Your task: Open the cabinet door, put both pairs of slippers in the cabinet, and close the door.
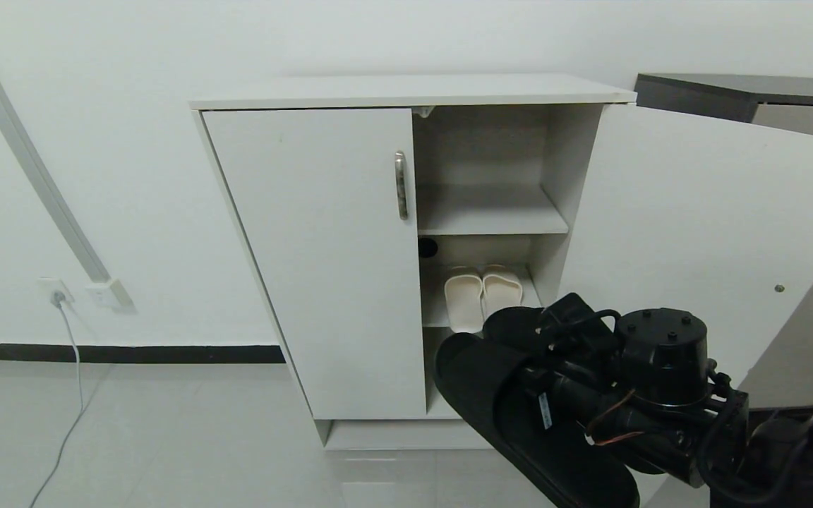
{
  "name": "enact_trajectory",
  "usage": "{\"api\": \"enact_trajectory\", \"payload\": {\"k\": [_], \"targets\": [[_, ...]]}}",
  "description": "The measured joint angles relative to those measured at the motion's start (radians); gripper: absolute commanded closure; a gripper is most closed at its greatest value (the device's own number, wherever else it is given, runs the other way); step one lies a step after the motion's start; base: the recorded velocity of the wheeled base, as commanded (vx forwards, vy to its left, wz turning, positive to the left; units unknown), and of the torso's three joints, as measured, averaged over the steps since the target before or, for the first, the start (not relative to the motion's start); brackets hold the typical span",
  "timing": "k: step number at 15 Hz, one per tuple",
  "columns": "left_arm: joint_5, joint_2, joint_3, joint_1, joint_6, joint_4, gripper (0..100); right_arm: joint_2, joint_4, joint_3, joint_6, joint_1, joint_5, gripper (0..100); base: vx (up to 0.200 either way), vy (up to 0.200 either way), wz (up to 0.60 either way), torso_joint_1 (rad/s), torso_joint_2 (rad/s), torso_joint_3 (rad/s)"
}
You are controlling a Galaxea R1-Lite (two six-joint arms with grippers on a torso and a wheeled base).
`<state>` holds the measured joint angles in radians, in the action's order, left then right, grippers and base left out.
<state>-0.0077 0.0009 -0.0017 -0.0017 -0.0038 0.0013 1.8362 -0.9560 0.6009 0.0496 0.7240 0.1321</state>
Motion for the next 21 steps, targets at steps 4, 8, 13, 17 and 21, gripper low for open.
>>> {"api": "enact_trajectory", "payload": {"k": [4,8,13,17,21], "targets": [[-0.002,0.0,0.0,0.0,0.0,0.0,100,0.0,0.001,-0.001,0.0,0.001,0.001,100,0.0,0.0,0.0,0.0,0.0,0.0],[-0.003,0.0,0.001,0.0,0.001,0.001,100,0.003,-0.01,-0.003,0.0,0.002,0.003,100,0.0,0.0,0.0,-0.002,0.09,0.071],[-0.003,0.0,0.001,0.0,0.003,0.0,100,0.083,-0.161,0.023,-0.031,0.026,0.171,100,0.0,0.0,0.0,0.0,0.04,0.021],[-0.003,0.0,0.001,0.0,0.003,0.0,100,0.175,0.008,0.2,-0.15,0.09,0.356,100,0.0,0.0,0.0,0.0,0.0,0.0],[-0.003,0.0,0.001,0.0,0.003,0.0,100,0.201,0.403,0.452,-0.33,0.121,0.569,100,0.0,0.0,0.0,0.0,0.0,0.0]]}}
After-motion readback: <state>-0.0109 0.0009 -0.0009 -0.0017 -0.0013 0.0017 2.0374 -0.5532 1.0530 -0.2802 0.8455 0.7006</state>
